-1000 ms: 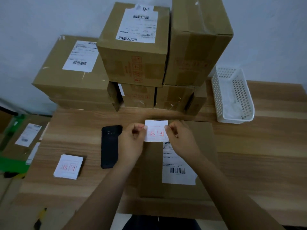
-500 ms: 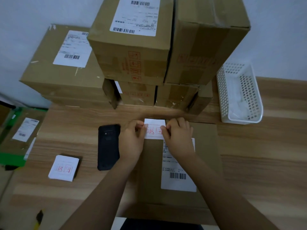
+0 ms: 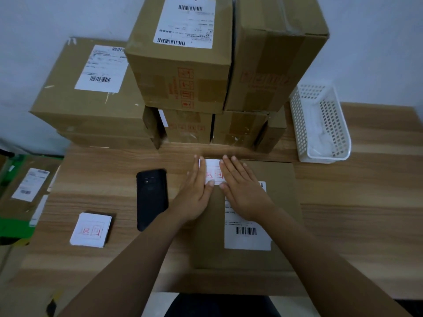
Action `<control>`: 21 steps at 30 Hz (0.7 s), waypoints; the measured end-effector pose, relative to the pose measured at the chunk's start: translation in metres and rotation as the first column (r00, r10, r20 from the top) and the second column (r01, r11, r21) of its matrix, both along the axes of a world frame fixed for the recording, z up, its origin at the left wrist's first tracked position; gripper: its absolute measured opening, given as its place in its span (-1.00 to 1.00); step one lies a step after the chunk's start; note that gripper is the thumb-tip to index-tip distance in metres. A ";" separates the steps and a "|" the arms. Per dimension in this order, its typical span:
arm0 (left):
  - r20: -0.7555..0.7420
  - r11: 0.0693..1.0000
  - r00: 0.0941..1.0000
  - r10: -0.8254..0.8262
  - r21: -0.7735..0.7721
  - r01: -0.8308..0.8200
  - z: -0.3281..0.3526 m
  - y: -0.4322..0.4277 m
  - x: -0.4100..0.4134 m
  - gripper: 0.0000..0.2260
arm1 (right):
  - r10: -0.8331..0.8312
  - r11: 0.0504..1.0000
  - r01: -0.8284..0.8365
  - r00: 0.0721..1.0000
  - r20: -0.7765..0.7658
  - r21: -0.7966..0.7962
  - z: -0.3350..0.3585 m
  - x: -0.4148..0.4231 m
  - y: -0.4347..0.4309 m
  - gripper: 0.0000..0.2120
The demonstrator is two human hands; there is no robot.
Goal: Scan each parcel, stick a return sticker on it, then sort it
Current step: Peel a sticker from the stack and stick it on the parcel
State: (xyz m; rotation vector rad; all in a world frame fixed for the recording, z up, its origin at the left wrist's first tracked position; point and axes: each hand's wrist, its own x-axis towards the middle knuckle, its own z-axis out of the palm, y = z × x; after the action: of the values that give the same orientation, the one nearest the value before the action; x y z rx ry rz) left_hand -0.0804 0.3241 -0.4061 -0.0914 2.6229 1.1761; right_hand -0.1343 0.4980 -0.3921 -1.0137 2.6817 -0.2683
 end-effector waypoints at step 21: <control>0.132 0.896 0.972 0.193 0.379 -0.229 0.017 0.017 0.104 -0.38 | -0.627 0.595 0.787 0.580 0.520 -0.160 0.030 0.117 0.119 0.17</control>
State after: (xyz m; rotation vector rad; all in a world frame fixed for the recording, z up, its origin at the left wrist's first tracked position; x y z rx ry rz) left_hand 0.0236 0.3407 -0.3895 -0.3501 2.2886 1.7061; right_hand -0.0169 0.6170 -0.3626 0.1889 2.5076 -1.0678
